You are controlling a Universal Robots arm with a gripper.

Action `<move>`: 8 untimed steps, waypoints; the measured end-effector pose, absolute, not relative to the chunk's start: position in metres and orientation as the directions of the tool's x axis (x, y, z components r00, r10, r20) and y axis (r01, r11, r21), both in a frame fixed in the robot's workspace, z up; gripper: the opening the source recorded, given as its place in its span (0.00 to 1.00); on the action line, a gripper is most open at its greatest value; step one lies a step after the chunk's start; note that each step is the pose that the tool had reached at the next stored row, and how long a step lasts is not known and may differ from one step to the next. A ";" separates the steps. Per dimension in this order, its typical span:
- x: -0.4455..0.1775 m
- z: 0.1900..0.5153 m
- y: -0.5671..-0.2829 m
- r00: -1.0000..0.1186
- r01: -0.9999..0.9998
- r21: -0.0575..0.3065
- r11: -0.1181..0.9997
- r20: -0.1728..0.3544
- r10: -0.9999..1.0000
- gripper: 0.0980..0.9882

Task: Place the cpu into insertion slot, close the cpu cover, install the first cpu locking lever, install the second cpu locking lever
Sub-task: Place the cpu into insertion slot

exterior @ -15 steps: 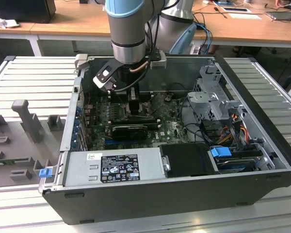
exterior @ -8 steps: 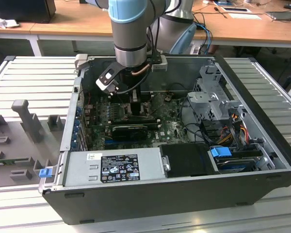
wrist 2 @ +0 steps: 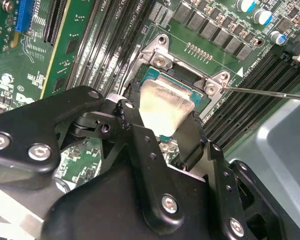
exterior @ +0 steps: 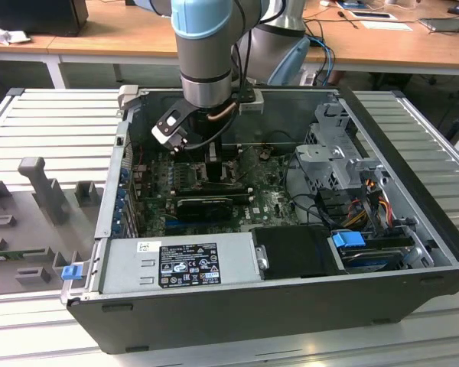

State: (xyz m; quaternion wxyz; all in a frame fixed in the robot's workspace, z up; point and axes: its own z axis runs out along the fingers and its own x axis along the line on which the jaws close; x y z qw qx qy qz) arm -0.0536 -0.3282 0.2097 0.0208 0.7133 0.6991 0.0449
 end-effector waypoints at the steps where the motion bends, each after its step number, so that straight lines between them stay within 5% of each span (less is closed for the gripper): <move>1: -0.053 0.209 -0.328 0.018 0.995 0.092 -0.022 0.035 0.999 0.48; 8: -0.052 0.205 -0.327 0.019 0.995 0.092 -0.022 0.035 0.999 0.48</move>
